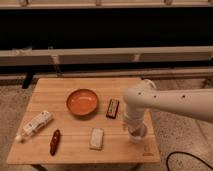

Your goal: Pick up the ceramic cup

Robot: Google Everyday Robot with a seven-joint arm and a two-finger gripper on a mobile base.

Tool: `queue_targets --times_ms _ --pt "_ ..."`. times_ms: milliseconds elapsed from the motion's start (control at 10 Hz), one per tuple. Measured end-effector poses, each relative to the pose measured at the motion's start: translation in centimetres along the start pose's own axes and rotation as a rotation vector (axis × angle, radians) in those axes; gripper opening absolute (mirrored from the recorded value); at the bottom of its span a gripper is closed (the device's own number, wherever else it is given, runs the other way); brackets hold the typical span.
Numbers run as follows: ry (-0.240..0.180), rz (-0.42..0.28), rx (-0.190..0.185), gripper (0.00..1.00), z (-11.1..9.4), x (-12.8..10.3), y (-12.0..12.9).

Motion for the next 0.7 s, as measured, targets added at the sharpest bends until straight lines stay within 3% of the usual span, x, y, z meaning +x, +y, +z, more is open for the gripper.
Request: queue_targets --times_ms 200,500,700 --pt "-0.006 -0.008 -0.001 0.15 -0.5 -0.1 0.0" --pt "-0.018 -0.034 0.000 0.15 -3.7 -0.1 0.6" --pt "-0.023 -0.055 -0.002 0.15 -4.3 -0.2 1.0"
